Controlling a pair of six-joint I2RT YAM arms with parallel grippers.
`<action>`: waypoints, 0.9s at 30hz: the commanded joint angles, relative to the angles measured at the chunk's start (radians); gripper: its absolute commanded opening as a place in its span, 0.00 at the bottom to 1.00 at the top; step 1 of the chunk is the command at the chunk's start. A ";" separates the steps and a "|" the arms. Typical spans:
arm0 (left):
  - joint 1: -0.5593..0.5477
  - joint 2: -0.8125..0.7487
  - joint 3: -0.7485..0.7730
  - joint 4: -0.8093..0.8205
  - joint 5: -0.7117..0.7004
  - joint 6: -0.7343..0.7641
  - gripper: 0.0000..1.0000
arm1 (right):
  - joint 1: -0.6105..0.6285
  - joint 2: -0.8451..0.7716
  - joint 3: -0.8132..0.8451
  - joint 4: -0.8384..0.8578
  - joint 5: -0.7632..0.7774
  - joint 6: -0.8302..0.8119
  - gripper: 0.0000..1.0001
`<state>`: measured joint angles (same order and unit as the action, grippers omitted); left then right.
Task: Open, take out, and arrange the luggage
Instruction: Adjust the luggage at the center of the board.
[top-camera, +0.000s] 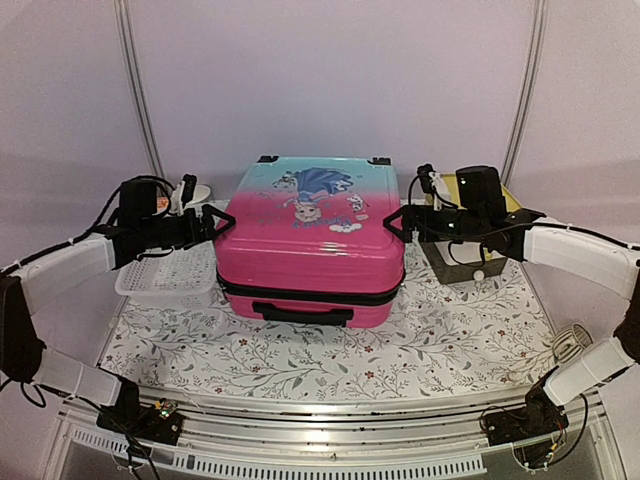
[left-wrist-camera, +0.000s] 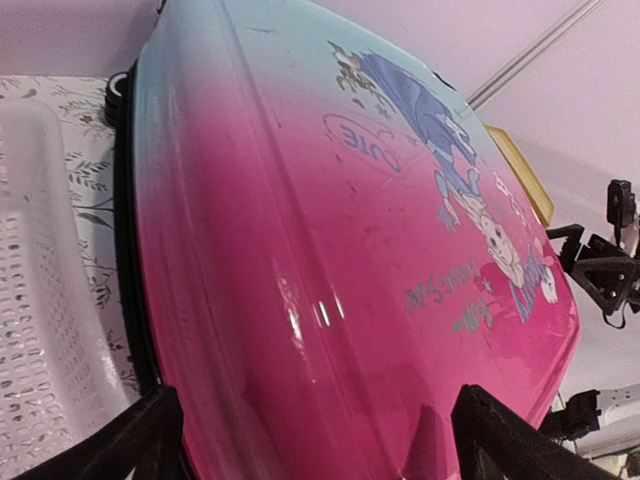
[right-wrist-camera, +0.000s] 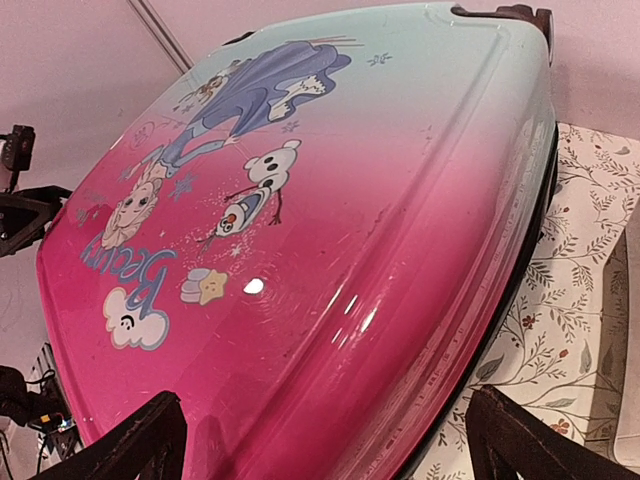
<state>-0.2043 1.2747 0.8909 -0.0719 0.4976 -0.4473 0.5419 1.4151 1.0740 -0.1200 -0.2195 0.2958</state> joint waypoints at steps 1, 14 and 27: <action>0.006 0.058 0.020 0.059 0.177 -0.042 0.96 | -0.005 0.000 0.040 0.002 -0.035 0.013 0.99; -0.177 0.067 -0.024 0.130 0.235 -0.076 0.93 | -0.005 -0.051 0.096 -0.095 0.062 -0.051 1.00; -0.450 0.056 -0.066 0.254 0.111 -0.194 0.92 | 0.004 -0.084 0.127 -0.170 0.113 -0.109 0.96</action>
<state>-0.5621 1.3350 0.8383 0.0967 0.5629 -0.5892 0.5419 1.3434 1.1728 -0.2451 -0.1360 0.2138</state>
